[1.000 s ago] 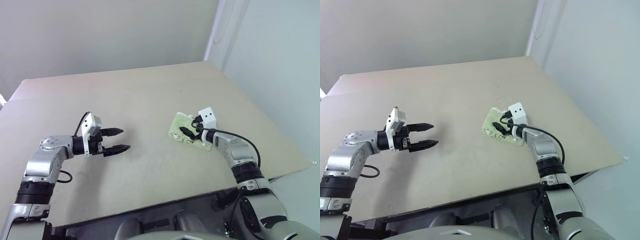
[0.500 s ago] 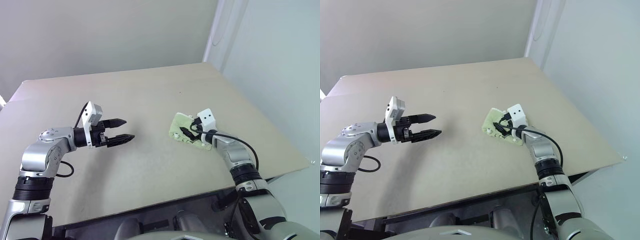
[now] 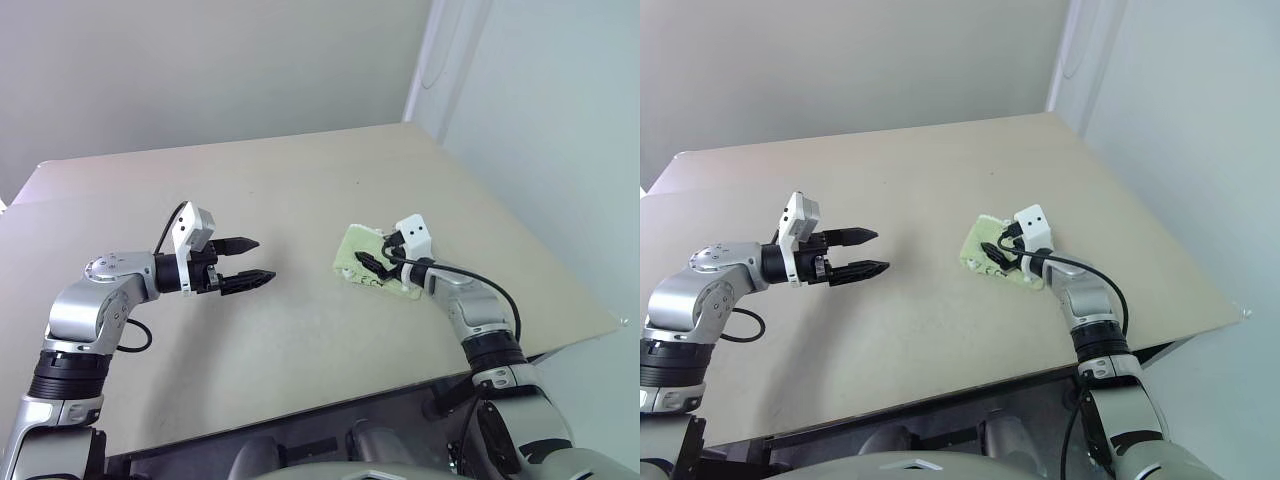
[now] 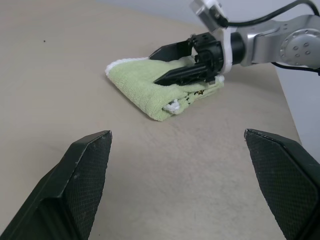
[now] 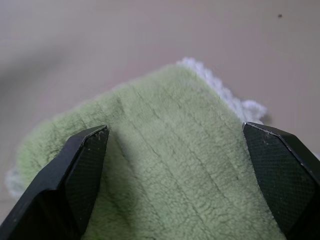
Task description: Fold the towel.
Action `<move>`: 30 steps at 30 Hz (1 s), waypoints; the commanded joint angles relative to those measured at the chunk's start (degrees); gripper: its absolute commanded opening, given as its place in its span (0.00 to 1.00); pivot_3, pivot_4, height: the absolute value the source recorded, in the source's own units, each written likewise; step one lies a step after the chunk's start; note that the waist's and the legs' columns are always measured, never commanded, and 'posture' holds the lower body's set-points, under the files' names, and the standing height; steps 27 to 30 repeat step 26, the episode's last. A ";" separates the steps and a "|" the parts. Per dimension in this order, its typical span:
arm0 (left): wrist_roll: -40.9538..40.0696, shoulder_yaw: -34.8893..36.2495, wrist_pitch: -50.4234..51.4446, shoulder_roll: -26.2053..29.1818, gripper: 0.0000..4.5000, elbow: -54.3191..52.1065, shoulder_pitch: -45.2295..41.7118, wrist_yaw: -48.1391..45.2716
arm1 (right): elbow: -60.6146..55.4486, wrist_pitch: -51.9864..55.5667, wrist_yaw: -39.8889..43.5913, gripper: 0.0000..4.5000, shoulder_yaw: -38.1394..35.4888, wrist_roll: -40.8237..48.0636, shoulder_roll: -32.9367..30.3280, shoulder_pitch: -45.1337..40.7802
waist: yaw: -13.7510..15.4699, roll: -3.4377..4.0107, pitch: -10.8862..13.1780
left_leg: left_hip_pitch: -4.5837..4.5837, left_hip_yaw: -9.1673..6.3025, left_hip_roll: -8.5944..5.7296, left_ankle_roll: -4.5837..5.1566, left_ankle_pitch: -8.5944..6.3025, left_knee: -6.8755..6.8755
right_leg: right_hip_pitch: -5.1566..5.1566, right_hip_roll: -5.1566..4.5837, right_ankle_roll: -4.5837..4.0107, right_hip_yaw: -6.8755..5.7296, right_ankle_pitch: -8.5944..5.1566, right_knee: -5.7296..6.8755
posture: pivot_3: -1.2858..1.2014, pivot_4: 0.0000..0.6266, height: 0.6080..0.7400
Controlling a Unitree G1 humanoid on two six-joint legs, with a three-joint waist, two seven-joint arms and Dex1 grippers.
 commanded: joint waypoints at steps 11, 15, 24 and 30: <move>-1.74 3.91 -0.96 0.22 1.00 -5.65 4.62 3.65 | -26.23 14.27 12.03 0.99 -3.30 15.67 -7.87 3.61 | -0.17 0.02 0.02 | -0.03 -0.01 0.00 0.00 0.00 -0.03 | -0.04 -0.01 0.20 -0.01 -0.14 -0.01 | 0.52 0.00 1.00; -2.28 4.79 -0.95 -0.48 1.00 -6.03 5.01 5.07 | -29.26 14.74 15.16 0.99 -1.60 16.48 -10.01 4.72 | -0.27 0.02 0.02 | -0.02 0.02 0.00 0.00 0.00 0.00 | -0.04 -0.01 0.19 0.00 -0.15 -0.02 | 0.52 0.00 1.00; -2.64 5.43 -1.80 -1.72 1.00 -6.34 5.44 7.64 | -27.74 13.13 16.16 0.99 0.22 15.33 -10.05 3.94 | -0.17 0.01 0.02 | -0.05 0.02 0.00 0.00 0.00 0.00 | -0.04 -0.01 0.19 0.00 -0.15 -0.06 | 0.52 0.00 1.00; -3.11 5.67 -1.37 -1.78 1.00 -6.90 5.65 7.69 | -27.59 13.25 15.92 0.99 0.23 15.35 -9.95 3.53 | -0.17 0.01 0.02 | -0.06 0.02 0.00 0.00 0.00 -0.01 | -0.04 -0.01 0.19 0.00 -0.14 -0.07 | 0.52 0.00 1.00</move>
